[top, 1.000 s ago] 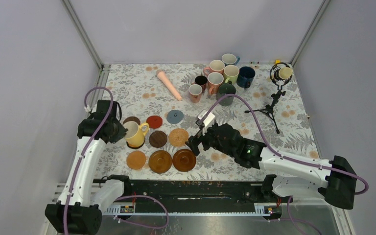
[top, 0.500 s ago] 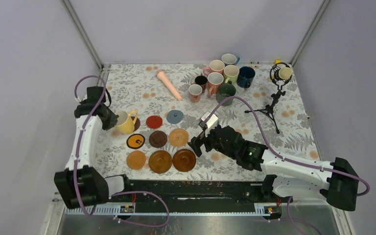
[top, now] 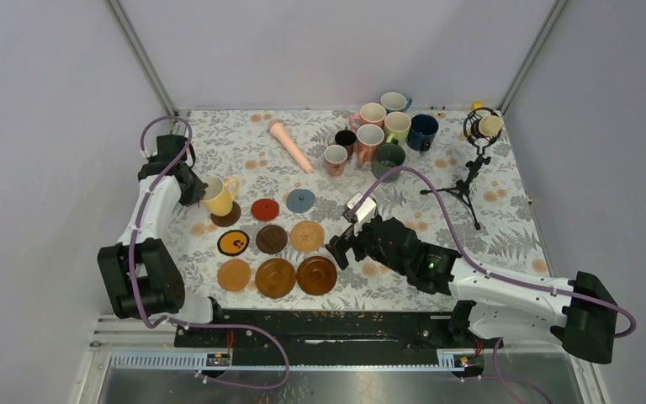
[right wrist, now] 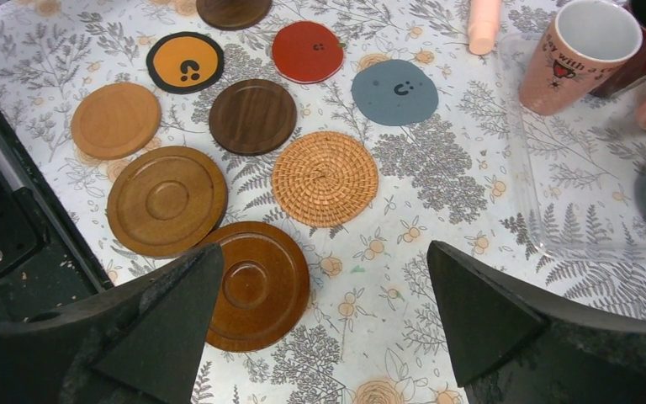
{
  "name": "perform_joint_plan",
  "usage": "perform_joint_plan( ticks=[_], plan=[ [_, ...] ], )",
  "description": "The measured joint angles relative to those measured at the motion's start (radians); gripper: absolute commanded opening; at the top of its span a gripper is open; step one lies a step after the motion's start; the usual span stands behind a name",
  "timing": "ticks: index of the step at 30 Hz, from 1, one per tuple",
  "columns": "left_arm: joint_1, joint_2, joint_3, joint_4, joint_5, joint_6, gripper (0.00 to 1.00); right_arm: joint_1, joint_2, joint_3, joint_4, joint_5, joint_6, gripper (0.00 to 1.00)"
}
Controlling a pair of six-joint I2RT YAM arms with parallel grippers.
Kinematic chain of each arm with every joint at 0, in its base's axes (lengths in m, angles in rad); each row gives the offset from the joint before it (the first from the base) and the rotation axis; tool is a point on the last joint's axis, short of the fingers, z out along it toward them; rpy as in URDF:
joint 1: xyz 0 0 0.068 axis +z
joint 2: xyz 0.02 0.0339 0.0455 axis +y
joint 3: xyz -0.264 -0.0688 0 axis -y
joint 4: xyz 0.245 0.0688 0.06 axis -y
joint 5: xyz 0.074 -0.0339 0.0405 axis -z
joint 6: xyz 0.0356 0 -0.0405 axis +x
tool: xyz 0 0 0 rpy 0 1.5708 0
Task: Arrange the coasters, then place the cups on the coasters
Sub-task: Place the cup on the coaster.
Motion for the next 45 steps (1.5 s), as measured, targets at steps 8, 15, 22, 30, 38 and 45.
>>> perform_joint_plan(
  ticks=[8, 15, 22, 30, 38, 45],
  plan=[
    [0.001, 0.036, 0.0, 0.035, -0.004, 0.032, 0.0, 0.0, -0.034, -0.024, 0.006, 0.029, -0.021, 1.0],
    [0.001, 0.048, -0.014, 0.066, -0.006, 0.051, 0.0, 0.0, -0.035, -0.029, 0.007, 0.045, -0.035, 0.99],
    [0.001, 0.064, -0.031, 0.085, -0.007, 0.058, 0.0, 0.0, -0.04, -0.037, 0.021, 0.045, -0.039, 0.99],
    [0.001, 0.064, -0.043, 0.116, -0.006, 0.057, 0.0, 0.0, -0.043, -0.047, 0.024, 0.046, -0.041, 0.99],
    [-0.005, 0.027, -0.078, 0.113, -0.006, 0.051, 0.0, 0.0, -0.054, -0.052, 0.024, 0.052, -0.06, 0.99],
    [-0.008, 0.018, -0.092, 0.118, -0.006, 0.05, 0.24, 0.0, -0.056, -0.053, 0.024, 0.052, -0.064, 0.99]
  ],
)
